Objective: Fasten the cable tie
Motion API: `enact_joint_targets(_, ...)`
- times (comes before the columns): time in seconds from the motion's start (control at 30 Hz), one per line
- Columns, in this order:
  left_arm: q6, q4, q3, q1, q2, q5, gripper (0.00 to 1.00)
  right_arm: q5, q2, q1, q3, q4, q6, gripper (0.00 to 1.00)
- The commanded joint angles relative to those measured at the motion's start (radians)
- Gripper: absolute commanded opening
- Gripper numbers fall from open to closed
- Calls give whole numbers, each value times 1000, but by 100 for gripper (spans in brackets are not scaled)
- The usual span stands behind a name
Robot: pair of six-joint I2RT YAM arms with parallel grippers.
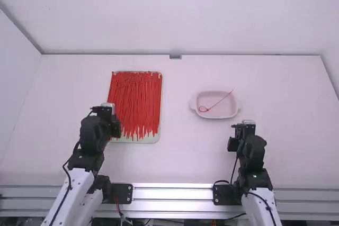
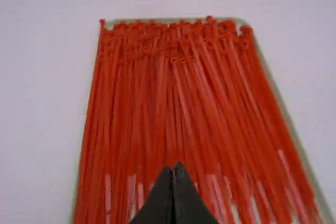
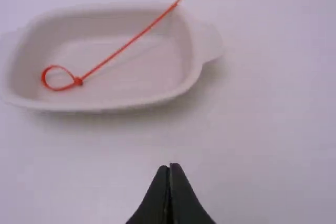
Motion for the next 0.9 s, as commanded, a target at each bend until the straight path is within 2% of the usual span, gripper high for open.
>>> enact_joint_targets(0.0, 6, 3, -50, 4, -54, -37, 0, 2, -50, 2, -10, -5, 2, 0)
enact_joint_targets(0.37, 6, 3, -242, 4, -252, -37, 0, 2, -221, 2, -10, -5, 2, 0)
enact_joint_targets(0.87, 6, 3, -242, 4, -463, -37, 0, 2, -394, 2, -10, -5, 2, 0)
